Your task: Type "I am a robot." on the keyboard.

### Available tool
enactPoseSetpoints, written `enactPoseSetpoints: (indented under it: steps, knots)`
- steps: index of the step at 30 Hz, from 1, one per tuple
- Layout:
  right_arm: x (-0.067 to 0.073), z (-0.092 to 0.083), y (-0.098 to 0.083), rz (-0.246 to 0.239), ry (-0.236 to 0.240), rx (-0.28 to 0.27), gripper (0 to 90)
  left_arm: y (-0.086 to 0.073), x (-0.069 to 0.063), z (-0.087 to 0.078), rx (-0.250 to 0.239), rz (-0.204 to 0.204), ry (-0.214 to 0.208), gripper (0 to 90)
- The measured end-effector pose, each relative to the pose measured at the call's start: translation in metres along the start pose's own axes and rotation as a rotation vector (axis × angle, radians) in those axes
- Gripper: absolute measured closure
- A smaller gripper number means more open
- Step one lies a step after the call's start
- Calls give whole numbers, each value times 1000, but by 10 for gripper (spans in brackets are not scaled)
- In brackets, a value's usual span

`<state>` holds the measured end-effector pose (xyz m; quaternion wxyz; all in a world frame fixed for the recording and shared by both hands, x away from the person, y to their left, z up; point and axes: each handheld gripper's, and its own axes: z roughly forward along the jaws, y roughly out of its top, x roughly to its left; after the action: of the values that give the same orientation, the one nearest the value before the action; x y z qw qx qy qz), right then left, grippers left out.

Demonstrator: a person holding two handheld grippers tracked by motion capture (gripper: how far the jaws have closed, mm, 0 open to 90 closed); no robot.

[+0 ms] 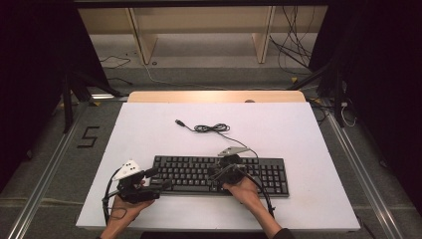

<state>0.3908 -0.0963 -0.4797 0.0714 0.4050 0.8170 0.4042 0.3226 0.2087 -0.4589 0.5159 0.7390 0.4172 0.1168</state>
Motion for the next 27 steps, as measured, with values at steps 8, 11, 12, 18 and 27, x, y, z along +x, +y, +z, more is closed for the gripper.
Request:
enactPoseSetpoints:
  steps: [8, 11, 12, 18, 27]
  knots:
    - [1, 1, -2, -4, -4, -5, 900, 0, 0, 0, 1, 1, 0, 256]
    - [1, 1, -3, -5, -6, -8, 900, 0, 0, 0, 1, 0, 1, 256]
    - [1, 1, -3, -6, -7, -8, 900, 0, 0, 0, 1, 0, 1, 256]
    - [1, 1, -3, -5, -8, -11, 900, 0, 0, 0, 1, 1, 2, 256]
    - [1, -7, 0, 8, 34, -50, 760, 0, 1, 0, 3, 1, 3, 256]
